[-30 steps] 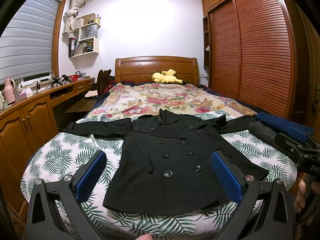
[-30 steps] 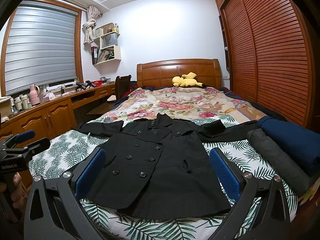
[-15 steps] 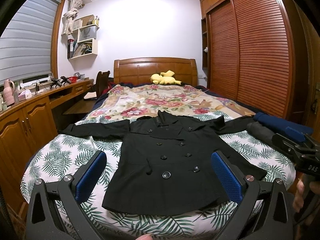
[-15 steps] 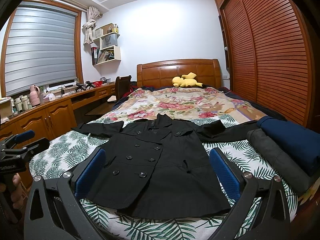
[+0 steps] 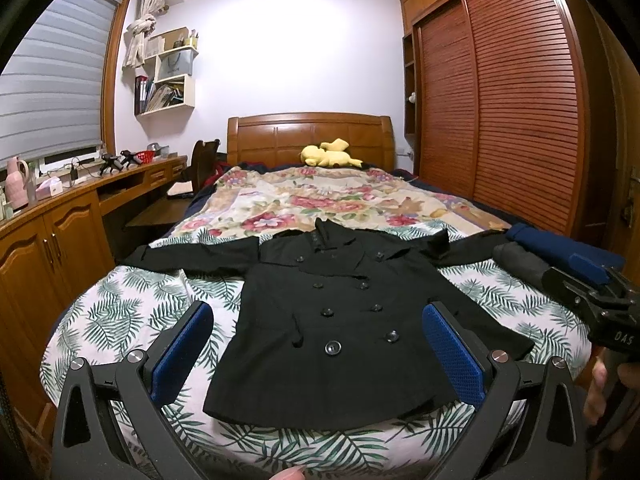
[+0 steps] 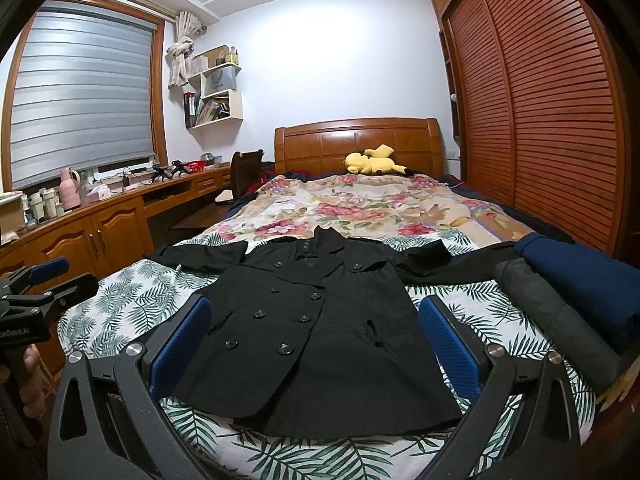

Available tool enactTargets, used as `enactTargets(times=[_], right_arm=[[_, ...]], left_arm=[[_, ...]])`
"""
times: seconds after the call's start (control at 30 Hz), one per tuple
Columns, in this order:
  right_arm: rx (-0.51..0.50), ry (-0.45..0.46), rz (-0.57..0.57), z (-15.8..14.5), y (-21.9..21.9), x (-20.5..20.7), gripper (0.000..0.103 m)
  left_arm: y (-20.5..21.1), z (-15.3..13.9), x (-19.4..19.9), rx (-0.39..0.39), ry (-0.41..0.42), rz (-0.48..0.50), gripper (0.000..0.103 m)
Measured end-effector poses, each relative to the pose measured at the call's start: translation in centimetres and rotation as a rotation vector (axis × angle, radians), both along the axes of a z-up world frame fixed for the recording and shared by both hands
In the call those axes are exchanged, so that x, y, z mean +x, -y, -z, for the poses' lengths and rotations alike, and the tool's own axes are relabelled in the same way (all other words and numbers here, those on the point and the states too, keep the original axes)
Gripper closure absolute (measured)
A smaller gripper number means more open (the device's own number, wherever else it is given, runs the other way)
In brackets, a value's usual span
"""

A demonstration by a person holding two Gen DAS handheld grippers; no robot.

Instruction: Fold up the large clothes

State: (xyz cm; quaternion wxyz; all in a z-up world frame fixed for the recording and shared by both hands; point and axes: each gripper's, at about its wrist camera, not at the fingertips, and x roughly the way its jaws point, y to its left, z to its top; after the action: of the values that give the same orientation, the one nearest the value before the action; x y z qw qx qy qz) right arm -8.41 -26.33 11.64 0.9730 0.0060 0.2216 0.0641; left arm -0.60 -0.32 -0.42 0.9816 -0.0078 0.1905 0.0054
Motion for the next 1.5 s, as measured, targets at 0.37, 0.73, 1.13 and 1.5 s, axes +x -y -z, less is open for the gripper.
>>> enactTargets(times=[0.37,0.73,1.13,1.5], right_arm=[[-0.016,-0.009,-0.063,2.0,-1.1,2.2,0.0],[-0.04,-0.037,-0.137,4.3,-2.6,6.6,0.0],[-0.044,-0.072,-0.228,6.2,-4.1,12.1,0.0],[-0.041,-0.08,-0.31,7.9,-7.0,18.2,0.0]], left_arm=[[-0.9,1.0,2.5,0.011,-0.057,-0.033,0.0],[-1.9,2.1,5.2,-0.003,-0.098,-0.073,0.0],[-3.1,2.9,7.9,-0.044,-0.151,-0.152,0.0],[-4.9,3.5,13.0,-0.047,-0.215,-0.131,0.0]])
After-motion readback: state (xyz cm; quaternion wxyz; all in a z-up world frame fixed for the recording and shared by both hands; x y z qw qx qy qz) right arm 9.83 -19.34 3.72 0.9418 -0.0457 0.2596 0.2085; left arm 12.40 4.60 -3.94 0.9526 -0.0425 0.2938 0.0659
